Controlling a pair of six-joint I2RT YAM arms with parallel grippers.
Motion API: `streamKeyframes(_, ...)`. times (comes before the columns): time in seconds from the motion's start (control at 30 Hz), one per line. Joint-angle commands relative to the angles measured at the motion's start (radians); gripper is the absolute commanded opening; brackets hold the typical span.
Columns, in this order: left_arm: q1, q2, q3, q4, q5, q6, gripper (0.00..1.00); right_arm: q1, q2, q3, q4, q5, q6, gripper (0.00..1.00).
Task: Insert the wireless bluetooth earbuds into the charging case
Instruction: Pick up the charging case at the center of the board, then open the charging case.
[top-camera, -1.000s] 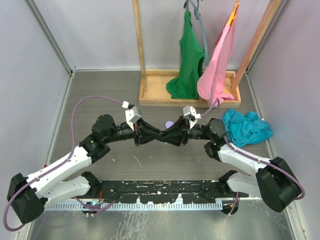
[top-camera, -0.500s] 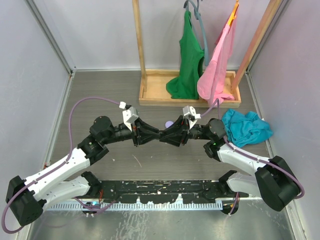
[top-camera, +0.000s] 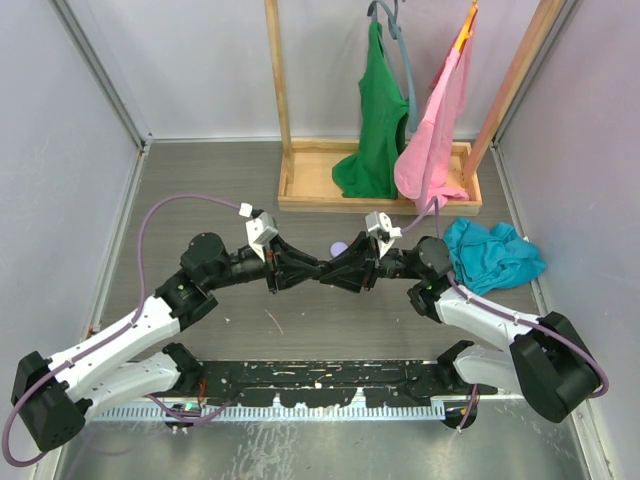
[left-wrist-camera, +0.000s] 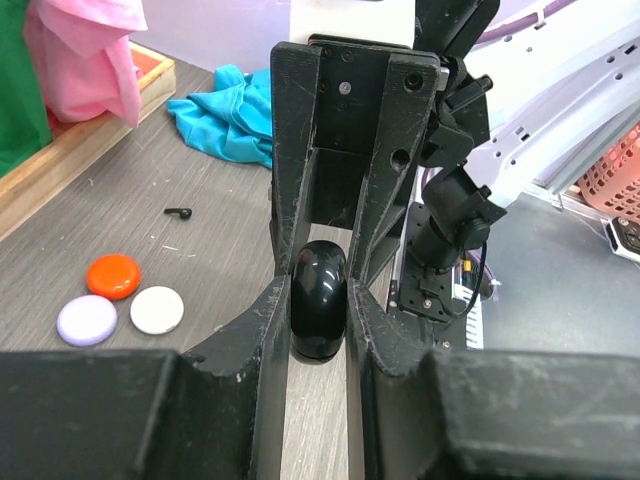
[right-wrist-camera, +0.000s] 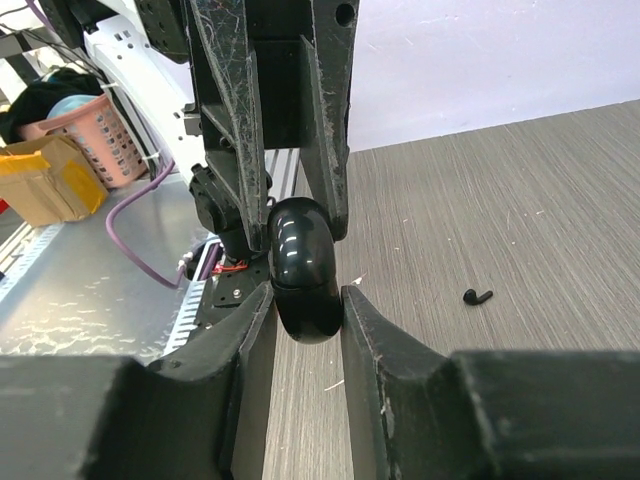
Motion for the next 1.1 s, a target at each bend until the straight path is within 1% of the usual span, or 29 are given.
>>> streamKeyframes(0.0,-0.002,-0.006,0.043,0.0,-0.051,-0.002,0.25,0.005,-0.02,0.017,0.04,-0.027,0.004,0.04)
streamKeyframes(0.13,0.002,0.004,0.052,-0.016,-0.066,-0.003,0.31,0.012,-0.026,0.024,0.04,-0.042,0.006,0.04)
streamKeyframes(0.2,0.005,0.005,0.054,-0.019,-0.073,-0.007,0.38,0.016,-0.026,0.027,0.039,-0.048,0.005,0.03)
streamKeyframes(0.33,0.009,-0.002,0.056,-0.025,-0.093,-0.014,0.48,0.022,-0.025,0.028,0.04,-0.055,0.004,0.01)
streamKeyframes(0.5,0.019,-0.01,0.054,-0.046,-0.123,-0.013,0.55,0.027,-0.032,0.028,0.042,-0.063,0.004,0.01)
streamKeyframes(0.73,0.046,-0.018,0.06,-0.085,-0.161,-0.019,0.6,0.033,-0.045,0.027,0.044,-0.072,0.005,0.01)
streamKeyframes(0.97,0.068,-0.017,0.068,-0.109,-0.175,-0.042,0.63,0.036,-0.045,0.021,0.045,-0.069,0.002,0.01)
streamKeyframes(1.07,0.073,-0.017,0.071,-0.134,-0.204,-0.05,0.65,0.036,-0.048,0.016,0.044,-0.063,0.0,0.01)
